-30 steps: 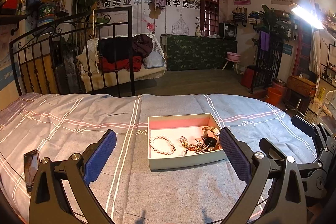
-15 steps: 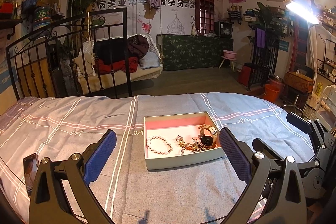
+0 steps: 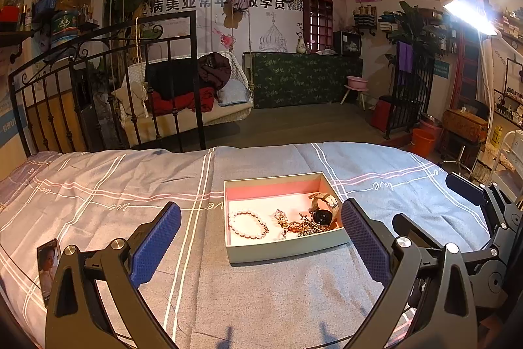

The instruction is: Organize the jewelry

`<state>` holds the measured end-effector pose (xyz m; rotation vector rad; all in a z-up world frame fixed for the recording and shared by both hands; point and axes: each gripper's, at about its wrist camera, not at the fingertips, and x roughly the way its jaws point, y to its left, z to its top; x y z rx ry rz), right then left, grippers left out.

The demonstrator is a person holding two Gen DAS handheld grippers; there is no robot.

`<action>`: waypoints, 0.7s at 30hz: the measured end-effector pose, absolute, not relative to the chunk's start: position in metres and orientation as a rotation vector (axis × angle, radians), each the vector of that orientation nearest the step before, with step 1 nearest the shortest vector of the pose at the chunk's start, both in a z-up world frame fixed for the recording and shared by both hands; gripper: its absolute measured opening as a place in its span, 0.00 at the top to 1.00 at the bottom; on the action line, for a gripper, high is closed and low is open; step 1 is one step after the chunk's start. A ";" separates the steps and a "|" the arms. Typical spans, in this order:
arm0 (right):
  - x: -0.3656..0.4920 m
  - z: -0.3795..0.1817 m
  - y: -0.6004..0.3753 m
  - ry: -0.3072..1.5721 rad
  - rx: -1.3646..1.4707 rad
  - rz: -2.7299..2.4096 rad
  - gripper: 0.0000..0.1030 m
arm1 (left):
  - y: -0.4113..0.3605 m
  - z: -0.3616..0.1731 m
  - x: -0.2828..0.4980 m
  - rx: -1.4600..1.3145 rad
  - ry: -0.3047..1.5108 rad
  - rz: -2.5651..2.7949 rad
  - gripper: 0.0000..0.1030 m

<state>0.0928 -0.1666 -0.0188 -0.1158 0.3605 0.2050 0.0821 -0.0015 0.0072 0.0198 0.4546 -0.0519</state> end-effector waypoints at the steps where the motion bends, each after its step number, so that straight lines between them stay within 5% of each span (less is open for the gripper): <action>1: 0.093 -0.019 -0.167 0.361 -0.115 0.206 0.05 | -0.001 0.007 0.082 0.022 0.456 -0.053 0.06; 21: 0.096 -0.027 -0.166 0.401 -0.126 0.227 0.05 | 0.005 -0.001 0.086 0.002 0.489 -0.004 0.06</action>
